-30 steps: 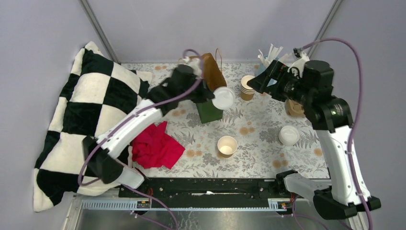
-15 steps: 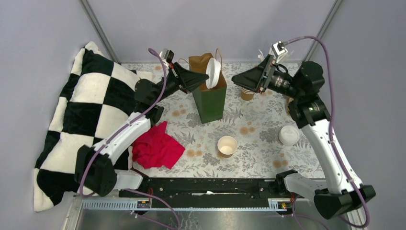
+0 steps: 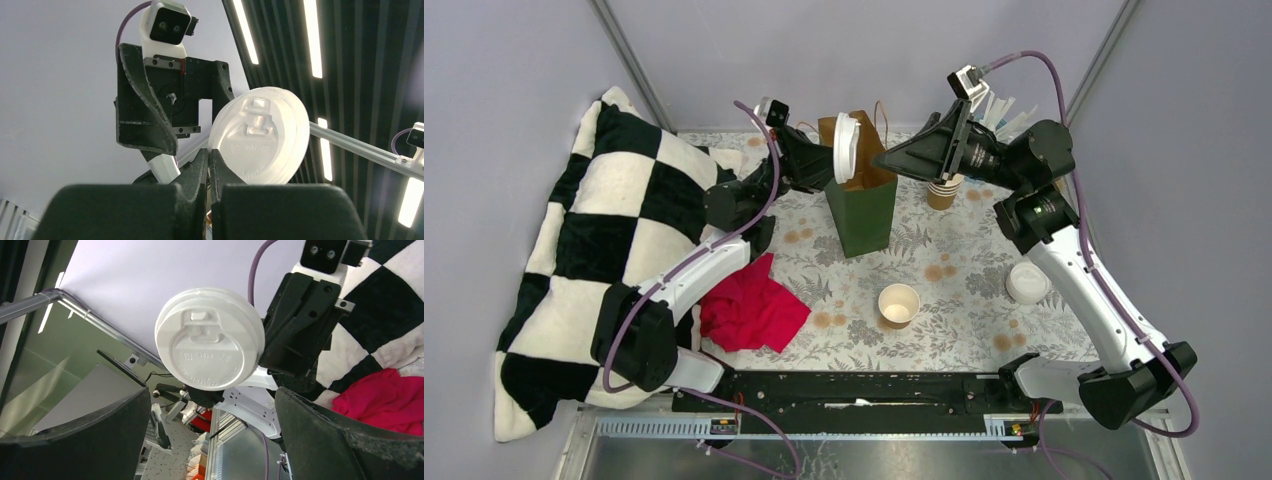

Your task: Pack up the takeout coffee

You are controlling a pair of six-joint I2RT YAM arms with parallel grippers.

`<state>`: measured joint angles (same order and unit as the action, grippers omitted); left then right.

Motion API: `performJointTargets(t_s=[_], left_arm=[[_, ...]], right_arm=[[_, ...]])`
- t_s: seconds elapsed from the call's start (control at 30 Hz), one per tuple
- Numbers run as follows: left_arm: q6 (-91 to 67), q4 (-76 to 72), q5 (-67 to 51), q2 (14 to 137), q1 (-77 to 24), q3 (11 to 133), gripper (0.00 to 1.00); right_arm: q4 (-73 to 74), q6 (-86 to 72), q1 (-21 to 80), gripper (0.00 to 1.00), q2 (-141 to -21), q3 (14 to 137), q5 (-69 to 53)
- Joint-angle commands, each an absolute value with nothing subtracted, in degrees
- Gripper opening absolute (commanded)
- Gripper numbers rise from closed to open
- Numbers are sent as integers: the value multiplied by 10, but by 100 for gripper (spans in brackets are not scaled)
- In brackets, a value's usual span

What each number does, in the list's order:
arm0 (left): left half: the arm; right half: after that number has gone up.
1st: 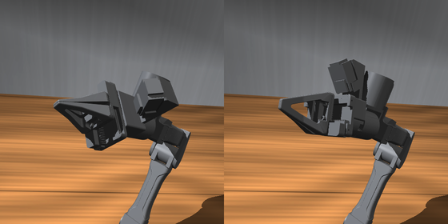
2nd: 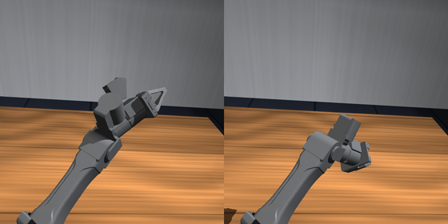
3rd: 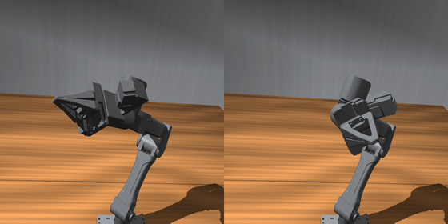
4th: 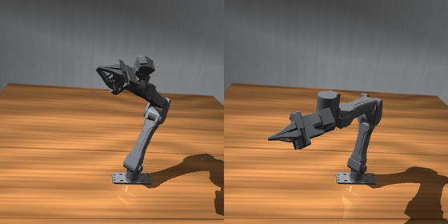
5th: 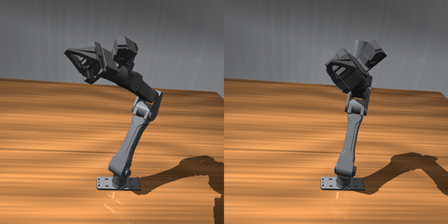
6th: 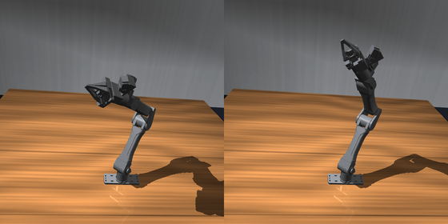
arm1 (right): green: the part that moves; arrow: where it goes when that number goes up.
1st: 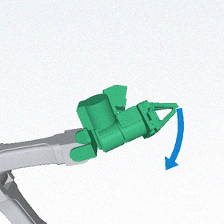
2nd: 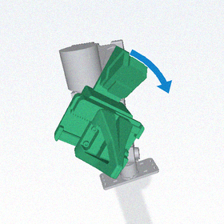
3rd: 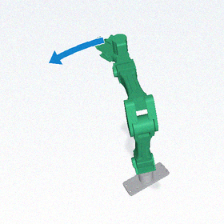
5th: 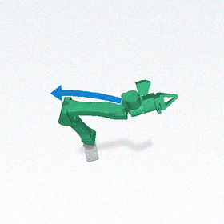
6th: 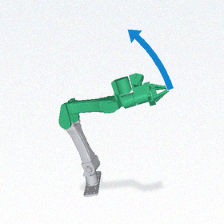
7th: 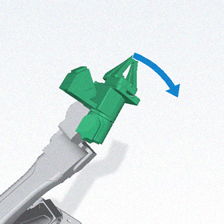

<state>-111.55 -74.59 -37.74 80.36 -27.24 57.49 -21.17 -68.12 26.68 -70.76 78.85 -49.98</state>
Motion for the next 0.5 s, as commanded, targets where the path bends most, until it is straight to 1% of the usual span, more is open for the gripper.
performJointTargets(t_s=[0.0,0.13,0.47], left_arm=[[-1128,-790,-373,814,-278,584,0],[-1118,-774,-370,813,-280,576,0],[-1100,-752,-376,814,-281,575,0]], right_arm=[[-232,-664,280,100,-725,833,-484],[-190,-630,294,100,-739,863,-474],[-178,-619,309,100,-747,855,-461]])
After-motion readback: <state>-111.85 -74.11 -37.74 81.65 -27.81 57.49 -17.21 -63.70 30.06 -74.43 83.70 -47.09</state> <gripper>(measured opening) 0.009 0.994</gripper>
